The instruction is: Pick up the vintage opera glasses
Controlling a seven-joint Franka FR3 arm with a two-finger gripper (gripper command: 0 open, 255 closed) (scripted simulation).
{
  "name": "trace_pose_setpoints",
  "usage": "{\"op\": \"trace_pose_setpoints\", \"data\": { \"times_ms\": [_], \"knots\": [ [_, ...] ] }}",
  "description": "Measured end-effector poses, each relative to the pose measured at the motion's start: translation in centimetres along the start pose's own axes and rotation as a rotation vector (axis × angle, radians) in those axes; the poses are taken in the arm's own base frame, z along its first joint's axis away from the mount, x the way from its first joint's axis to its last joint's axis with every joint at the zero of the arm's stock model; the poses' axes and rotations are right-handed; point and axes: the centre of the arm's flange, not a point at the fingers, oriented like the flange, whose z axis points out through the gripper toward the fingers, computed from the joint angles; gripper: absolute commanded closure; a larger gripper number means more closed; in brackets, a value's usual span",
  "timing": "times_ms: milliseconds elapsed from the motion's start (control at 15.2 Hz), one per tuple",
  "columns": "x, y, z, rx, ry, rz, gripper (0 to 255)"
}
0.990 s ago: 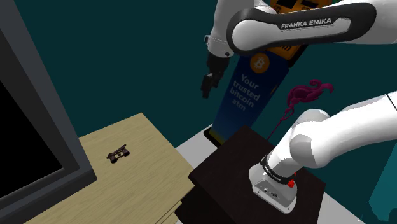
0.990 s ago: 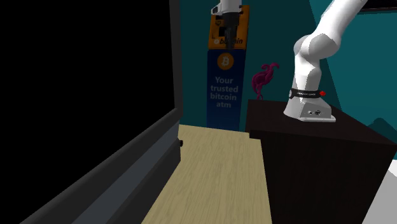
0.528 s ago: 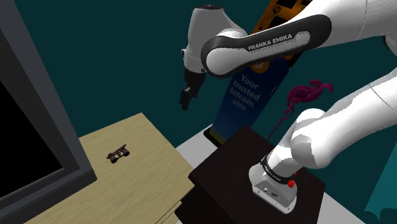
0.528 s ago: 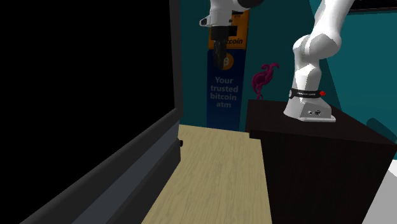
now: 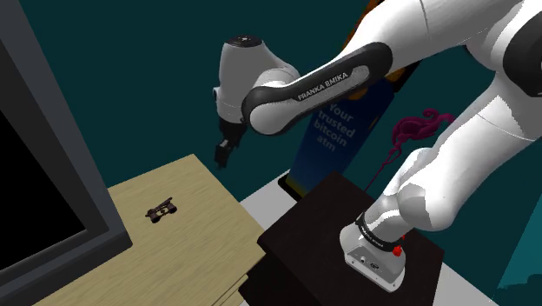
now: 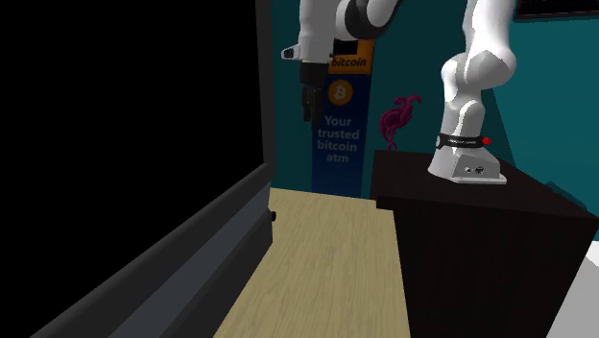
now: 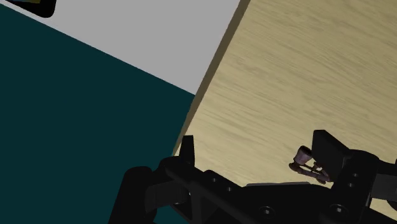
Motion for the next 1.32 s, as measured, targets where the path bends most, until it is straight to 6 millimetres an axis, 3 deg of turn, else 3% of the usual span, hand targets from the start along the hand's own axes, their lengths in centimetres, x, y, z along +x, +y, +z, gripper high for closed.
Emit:
{"op": "trace_pose_setpoints", "data": {
  "times_ms": [1320],
  "knots": [
    [13.5, -15.5, 14.9, -0.041, 0.112, -0.271, 0]
  ]
}}
